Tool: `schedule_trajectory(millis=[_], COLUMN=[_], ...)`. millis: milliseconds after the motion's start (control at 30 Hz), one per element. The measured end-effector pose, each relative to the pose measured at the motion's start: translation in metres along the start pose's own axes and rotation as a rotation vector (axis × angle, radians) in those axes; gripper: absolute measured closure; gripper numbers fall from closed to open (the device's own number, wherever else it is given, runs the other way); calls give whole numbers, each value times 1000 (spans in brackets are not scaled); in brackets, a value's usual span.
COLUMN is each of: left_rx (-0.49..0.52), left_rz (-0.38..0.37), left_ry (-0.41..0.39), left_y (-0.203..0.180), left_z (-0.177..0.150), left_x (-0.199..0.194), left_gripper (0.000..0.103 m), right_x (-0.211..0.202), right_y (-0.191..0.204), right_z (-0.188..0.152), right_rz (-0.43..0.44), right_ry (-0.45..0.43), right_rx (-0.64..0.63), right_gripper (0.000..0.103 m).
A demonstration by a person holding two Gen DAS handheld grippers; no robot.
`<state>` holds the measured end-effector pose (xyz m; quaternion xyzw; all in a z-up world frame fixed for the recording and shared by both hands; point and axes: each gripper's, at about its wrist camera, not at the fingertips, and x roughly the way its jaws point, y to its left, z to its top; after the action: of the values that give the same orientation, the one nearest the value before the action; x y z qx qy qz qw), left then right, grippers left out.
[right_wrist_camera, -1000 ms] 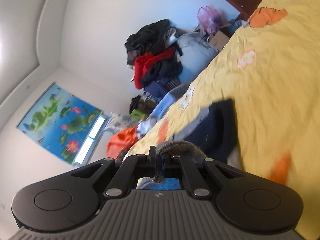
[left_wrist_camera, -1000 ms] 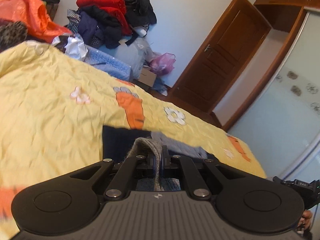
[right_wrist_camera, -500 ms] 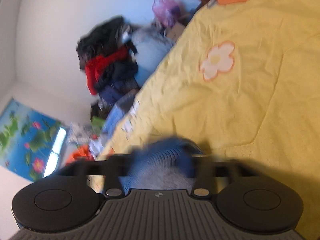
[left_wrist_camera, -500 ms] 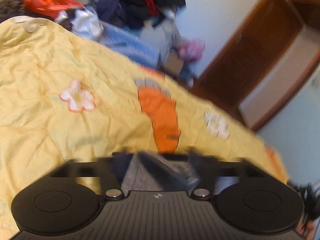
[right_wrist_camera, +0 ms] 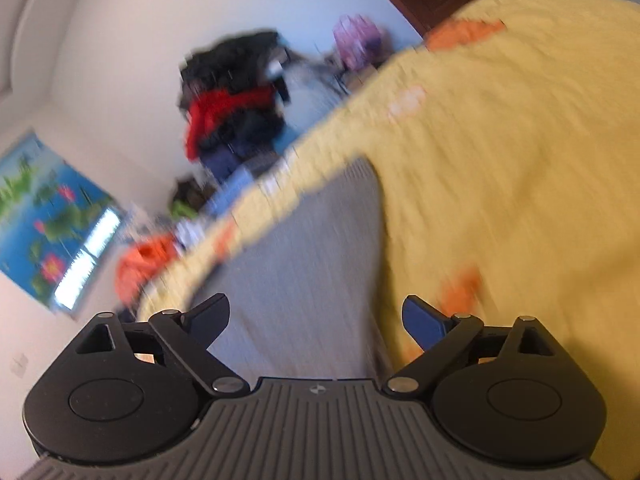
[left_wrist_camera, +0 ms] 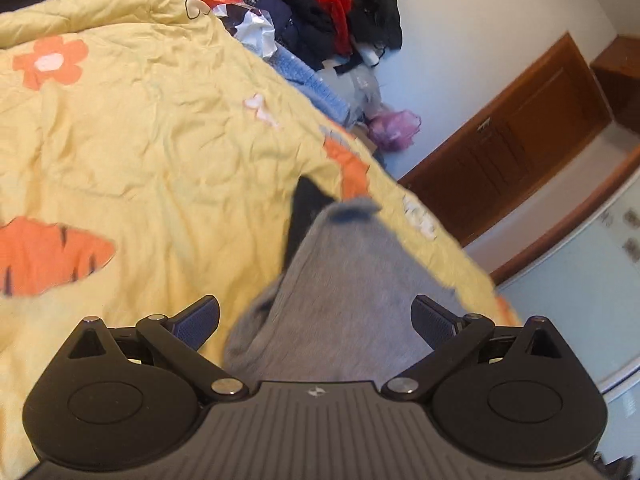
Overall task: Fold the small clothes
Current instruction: 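Open both tools and withdraw from the folded sweater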
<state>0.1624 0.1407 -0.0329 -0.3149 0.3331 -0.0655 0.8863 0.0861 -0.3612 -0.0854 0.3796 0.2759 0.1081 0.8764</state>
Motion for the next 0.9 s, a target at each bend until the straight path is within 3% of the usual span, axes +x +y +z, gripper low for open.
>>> schedule_trajectory(millis=[67,167,267,333,467,600,667,700,733,833,900], left_rx=[110,209,138,75,31,174,288,272,230,115,85], left_rz=[37,-31,-199,-277,-186,-94,148,228,212,56,94], left_ry=[-17,-14,24,84,112,148,1,-99,-157,-172,-189], left_y=[-9,-34,-56,-66,-76,-92,-101,-99,-93,-68,-55], left_z=[-6,10,39,56,78,96,107,109,110,98,78], left_x=[-3,3,29,62,129,181,183,171,157,106,73], left_gripper=[0,0,0,0,0,0,2,2,1,1,1], right_x=[-6,-8,-2,11,29,33,33,31,29,16,5], right_y=[4,13,13,7,8,18,19,20,20,17,11], right_z=[-17,-22,-20,-19,-23,-26,-25,-25,-24,-24,-28], right_rz=[-57,-67,-104,-120,-109,-66,-49,-46,-48,-43,-34], right_ry=[11,-22,-109,-100,-82,-53,-33,-31,-28,-26,-15], right_rx=[-49,-74,-95,-80,-104,-166,-163,-165,-163,-141,-103], right_gripper=[10,10,10,9,11,10,10,10,10,10,10])
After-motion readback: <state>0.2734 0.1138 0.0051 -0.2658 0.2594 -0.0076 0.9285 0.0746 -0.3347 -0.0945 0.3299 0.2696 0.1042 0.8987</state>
